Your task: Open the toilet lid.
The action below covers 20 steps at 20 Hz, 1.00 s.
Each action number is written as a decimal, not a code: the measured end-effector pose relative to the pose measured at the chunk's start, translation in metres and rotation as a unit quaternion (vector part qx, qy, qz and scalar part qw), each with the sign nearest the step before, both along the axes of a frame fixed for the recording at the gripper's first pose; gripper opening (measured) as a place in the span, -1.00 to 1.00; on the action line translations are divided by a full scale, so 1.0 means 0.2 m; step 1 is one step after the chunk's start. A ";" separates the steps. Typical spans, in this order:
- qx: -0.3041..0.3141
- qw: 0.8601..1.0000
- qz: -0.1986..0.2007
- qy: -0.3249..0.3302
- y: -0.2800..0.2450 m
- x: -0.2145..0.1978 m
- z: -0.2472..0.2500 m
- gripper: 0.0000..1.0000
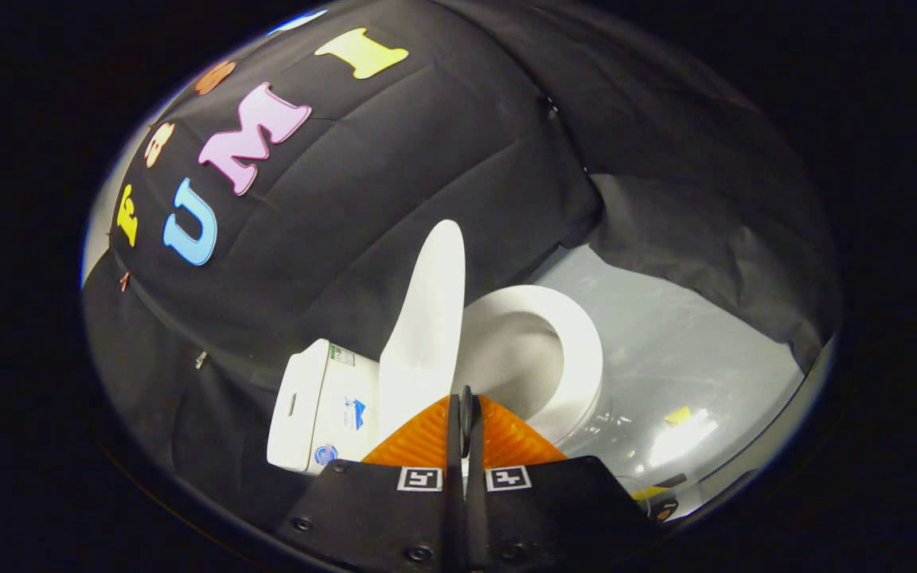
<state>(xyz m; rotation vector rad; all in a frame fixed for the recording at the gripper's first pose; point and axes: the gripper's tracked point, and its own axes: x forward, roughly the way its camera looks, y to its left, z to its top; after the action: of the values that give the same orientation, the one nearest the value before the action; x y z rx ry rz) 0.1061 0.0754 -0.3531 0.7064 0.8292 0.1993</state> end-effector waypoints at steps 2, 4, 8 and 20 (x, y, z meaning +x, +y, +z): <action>-0.035 0.999 0.008 -0.021 0.08 0.01 0.13 -0.89; -0.073 0.997 0.008 -0.034 0.14 0.01 0.21 -0.89; -0.106 0.993 -0.001 -0.054 0.29 0.01 0.38 -0.89; -0.162 0.977 0.041 -0.130 0.80 -0.06 0.76 -0.88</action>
<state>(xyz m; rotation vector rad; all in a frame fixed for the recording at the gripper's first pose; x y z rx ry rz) 0.0932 0.2353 -0.2011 0.3306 0.6209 0.2188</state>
